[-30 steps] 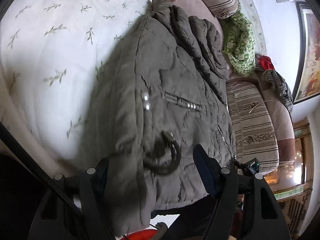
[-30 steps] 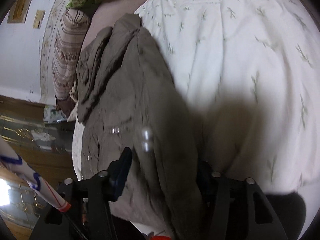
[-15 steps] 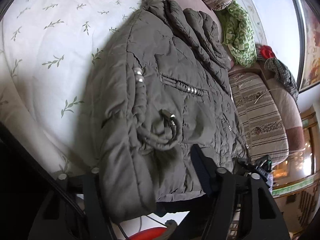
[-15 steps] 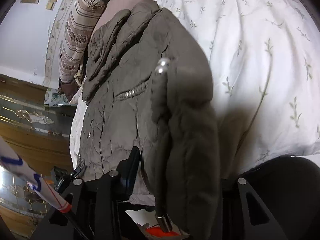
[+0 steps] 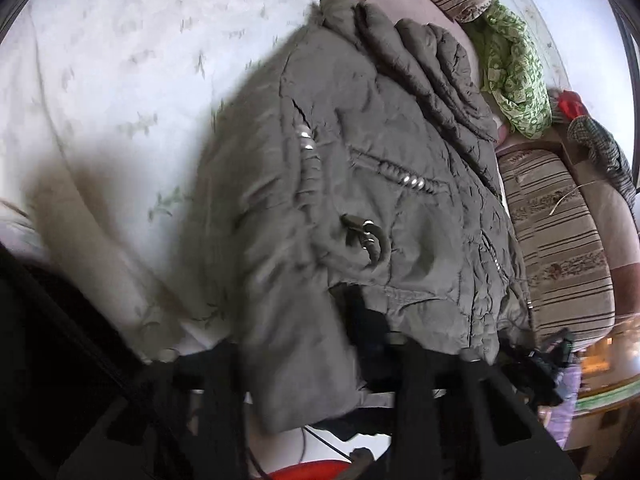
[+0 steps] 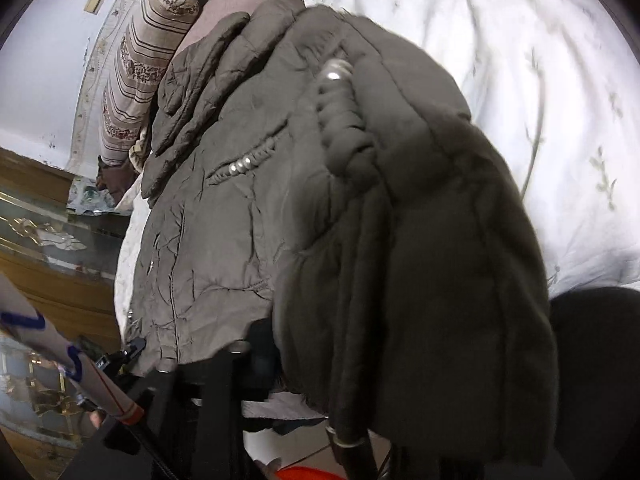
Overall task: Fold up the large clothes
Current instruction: 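Grasp the jacket hem with both tools and lift it toward the hood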
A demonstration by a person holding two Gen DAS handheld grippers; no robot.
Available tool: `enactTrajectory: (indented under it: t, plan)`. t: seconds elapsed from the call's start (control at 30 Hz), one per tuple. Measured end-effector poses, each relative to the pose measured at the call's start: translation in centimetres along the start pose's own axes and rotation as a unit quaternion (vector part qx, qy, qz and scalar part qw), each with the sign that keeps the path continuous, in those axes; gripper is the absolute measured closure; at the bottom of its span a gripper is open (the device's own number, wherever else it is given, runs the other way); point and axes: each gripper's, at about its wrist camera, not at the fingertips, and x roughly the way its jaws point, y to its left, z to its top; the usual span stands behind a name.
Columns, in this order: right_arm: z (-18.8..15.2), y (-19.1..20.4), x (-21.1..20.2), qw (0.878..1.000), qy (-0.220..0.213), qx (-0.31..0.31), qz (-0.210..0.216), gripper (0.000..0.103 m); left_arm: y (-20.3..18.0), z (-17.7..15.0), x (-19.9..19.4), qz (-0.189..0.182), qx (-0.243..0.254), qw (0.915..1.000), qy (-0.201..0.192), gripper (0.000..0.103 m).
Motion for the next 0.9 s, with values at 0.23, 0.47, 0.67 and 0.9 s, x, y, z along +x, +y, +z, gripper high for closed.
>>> enactTrajectory:
  t: [0.23, 0.47, 0.67, 0.9]
  plan:
    - [0.7, 3.2, -4.6, 0.998, -0.042, -0.031, 0.029, 0.086, -2.2, 0.8, -6.0, -0.015, 0.001, 0.9979, -0.062, 0.089]
    - [-0.4, 5.3, -9.1, 0.995, -0.053, -0.063, 0.051, 0.086, -3.1, -0.8, -11.3, -0.005, 0.028, 0.9950, -0.096, 0.089]
    - [-3.4, 5.0, -10.3, 0.996, -0.032, -0.072, 0.047, 0.086, -2.0, -3.5, -12.4, 0.017, 0.021, 0.9943, -0.103, 0.089]
    - [-4.3, 4.9, -9.0, 0.997, -0.018, -0.077, 0.014, 0.086, -3.0, -2.9, -11.6, 0.048, 0.042, 0.9925, -0.104, 0.089]
